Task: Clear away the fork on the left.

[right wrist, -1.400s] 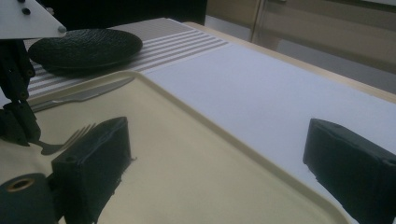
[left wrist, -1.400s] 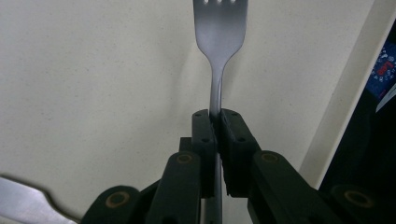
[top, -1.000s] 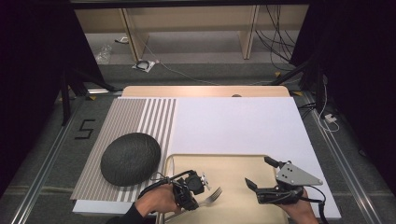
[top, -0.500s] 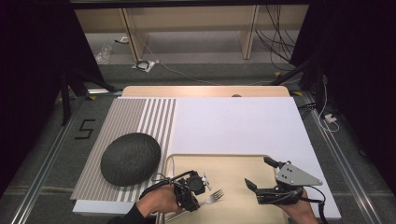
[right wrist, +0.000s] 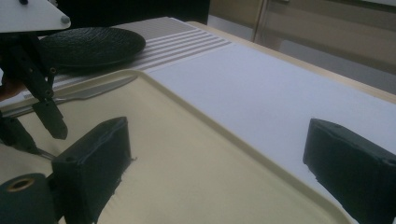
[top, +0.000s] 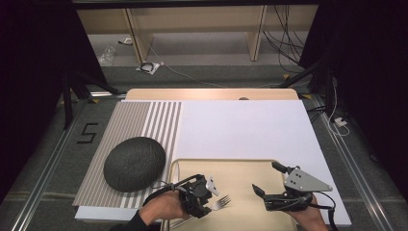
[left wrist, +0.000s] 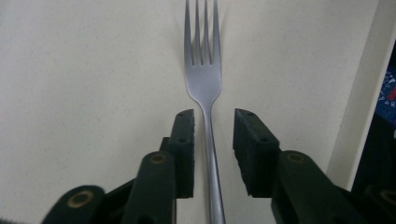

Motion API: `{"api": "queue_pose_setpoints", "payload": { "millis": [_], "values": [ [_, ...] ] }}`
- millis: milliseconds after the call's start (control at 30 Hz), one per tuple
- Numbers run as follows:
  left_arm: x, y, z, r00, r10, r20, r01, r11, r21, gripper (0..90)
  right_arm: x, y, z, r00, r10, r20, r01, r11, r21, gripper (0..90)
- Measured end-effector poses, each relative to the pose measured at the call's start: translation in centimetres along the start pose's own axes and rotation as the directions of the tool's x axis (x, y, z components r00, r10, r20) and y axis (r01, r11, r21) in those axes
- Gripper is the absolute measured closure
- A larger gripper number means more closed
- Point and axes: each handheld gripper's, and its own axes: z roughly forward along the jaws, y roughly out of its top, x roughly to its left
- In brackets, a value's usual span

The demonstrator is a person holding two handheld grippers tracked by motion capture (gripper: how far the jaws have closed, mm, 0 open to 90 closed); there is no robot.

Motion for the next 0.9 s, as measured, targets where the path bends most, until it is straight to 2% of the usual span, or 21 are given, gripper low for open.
{"api": "queue_pose_setpoints", "payload": {
  "millis": [167,233,333,433,567,600,733,900],
  "values": [
    [-0.2,0.0,0.3,0.9996,0.025,-0.011,-0.025,0.9996,-0.013,83.6,0.0,0.0,0.0,1.0000,0.002,0.000,-0.002,1.000,-0.001,8.4],
    [-0.3,0.0,0.4,0.9995,0.031,0.007,-0.031,0.9995,-0.011,84.9,0.0,0.0,0.0,1.0000,0.002,-0.001,-0.002,1.000,-0.001,8.4],
    [-0.6,0.0,0.8,0.9996,0.027,0.011,-0.027,0.9996,-0.012,88.5,0.0,0.0,0.0,1.0000,-0.001,0.002,0.001,1.000,0.007,8.5],
    [-0.6,0.0,1.0,0.9989,0.047,0.010,-0.047,0.9989,0.002,89.1,0.0,0.0,0.0,1.0000,-0.002,0.002,0.002,1.000,0.006,8.5],
    [-0.8,0.0,1.6,0.9992,0.040,0.008,-0.040,0.9991,0.012,89.2,0.0,0.0,0.0,1.0000,0.000,0.002,0.000,1.000,0.008,8.5],
    [-0.7,0.0,1.7,0.9986,0.052,0.007,-0.053,0.9984,0.022,89.2,0.0,0.0,0.0,1.0000,-0.001,0.002,0.001,1.000,0.007,8.5],
    [-0.7,0.0,2.1,0.9986,0.052,0.009,-0.052,0.9982,0.030,89.2,0.0,0.0,0.0,1.0000,-0.002,0.002,0.002,1.000,0.006,8.5],
    [-0.6,-0.1,2.3,0.9983,0.057,-0.013,-0.057,0.9979,0.032,89.2,0.0,0.0,0.0,1.0000,0.001,-0.001,-0.001,1.000,0.000,8.5]
  ]
}}
